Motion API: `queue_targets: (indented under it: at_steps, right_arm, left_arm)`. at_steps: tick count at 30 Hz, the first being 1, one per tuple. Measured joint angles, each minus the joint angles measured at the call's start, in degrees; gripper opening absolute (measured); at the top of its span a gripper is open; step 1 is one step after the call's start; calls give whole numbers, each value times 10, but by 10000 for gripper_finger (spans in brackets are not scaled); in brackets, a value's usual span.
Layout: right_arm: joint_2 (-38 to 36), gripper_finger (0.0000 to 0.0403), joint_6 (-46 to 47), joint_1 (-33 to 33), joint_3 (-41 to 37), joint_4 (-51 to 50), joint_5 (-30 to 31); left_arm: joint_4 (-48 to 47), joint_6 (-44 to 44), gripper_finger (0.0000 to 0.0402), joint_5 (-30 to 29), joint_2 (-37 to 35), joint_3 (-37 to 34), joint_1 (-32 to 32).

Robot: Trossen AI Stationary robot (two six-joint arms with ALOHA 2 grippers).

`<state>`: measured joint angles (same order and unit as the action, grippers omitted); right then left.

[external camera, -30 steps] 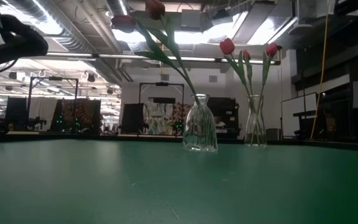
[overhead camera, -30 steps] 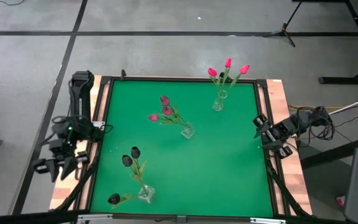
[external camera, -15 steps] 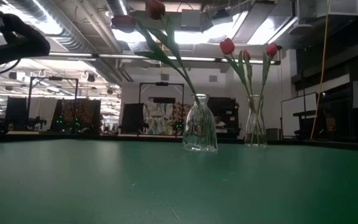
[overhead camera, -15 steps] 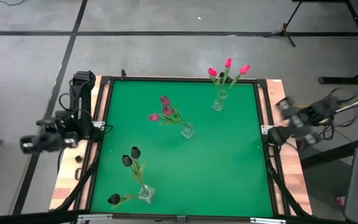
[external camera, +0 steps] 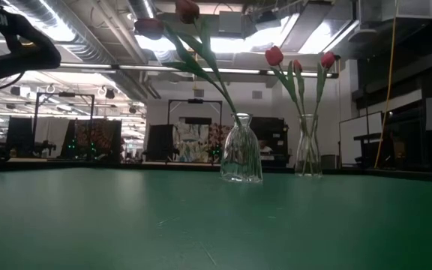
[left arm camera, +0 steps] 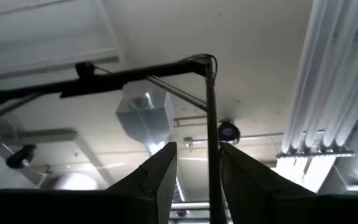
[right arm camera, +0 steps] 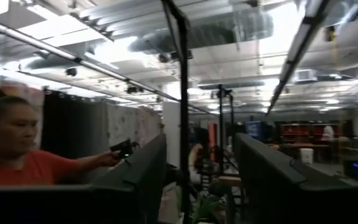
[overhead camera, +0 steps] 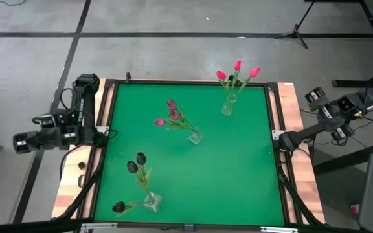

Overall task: Sort flowers into vase by color
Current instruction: Return to Home Position

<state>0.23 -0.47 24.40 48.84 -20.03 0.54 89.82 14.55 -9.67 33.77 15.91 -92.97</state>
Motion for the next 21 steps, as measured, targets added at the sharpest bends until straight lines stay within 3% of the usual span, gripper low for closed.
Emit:
queue_targets:
  at_steps: [4,9,14,16,18,21]
  right_arm:
    - [0,189,1,0,-9,9,-26]
    - [0,189,1,0,-9,40,-13]
    - [0,189,3,0,-9,12,-16]
    - [0,189,-4,0,-9,8,-16]
    - [0,189,-10,0,-9,2,-16]
    - [0,189,1,0,-1,-4,-17]
  left_arm:
    - [0,-45,118,24,1,-26,9]
    - [-72,-70,118,-51,0,60,2]
    - [-462,-83,118,-50,2,239,4]
    - [-626,-58,118,-10,2,317,1]
    - [-740,-32,118,47,1,378,3]
    - [-868,-20,118,58,1,458,6]
